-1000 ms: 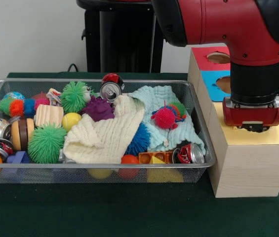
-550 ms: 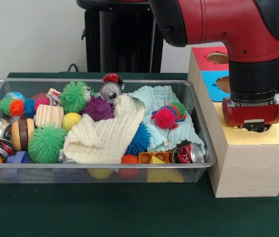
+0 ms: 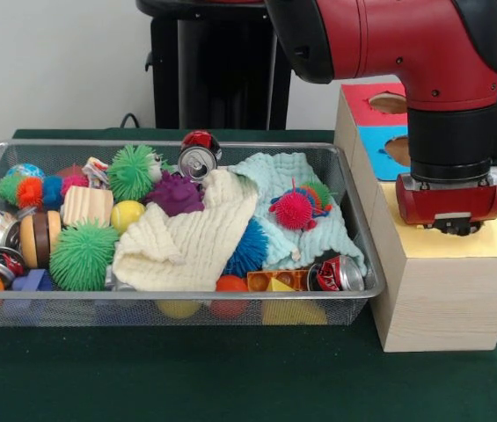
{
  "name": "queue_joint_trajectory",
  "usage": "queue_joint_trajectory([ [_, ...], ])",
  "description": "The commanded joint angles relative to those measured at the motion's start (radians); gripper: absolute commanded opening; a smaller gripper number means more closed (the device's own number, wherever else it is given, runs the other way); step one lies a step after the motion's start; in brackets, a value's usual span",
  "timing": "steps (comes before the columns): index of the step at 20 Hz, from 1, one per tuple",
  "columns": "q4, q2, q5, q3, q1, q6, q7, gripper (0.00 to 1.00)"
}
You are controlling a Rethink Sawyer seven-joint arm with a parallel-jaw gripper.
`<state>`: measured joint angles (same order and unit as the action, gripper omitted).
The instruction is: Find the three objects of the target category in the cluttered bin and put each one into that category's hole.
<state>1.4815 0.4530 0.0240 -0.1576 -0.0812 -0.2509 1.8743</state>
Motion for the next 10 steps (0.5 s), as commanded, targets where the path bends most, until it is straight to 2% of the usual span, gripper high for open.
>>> queue_joint_trajectory([
  [1,-0.001,-0.235,0.072,-0.029,-0.024,-0.045,0.007,0.0],
  [2,0.0,-0.235,0.074,-0.029,-0.024,-0.038,0.01,1.0],
  [10,0.005,-0.232,0.086,-0.041,-0.034,-0.031,0.012,1.0],
])
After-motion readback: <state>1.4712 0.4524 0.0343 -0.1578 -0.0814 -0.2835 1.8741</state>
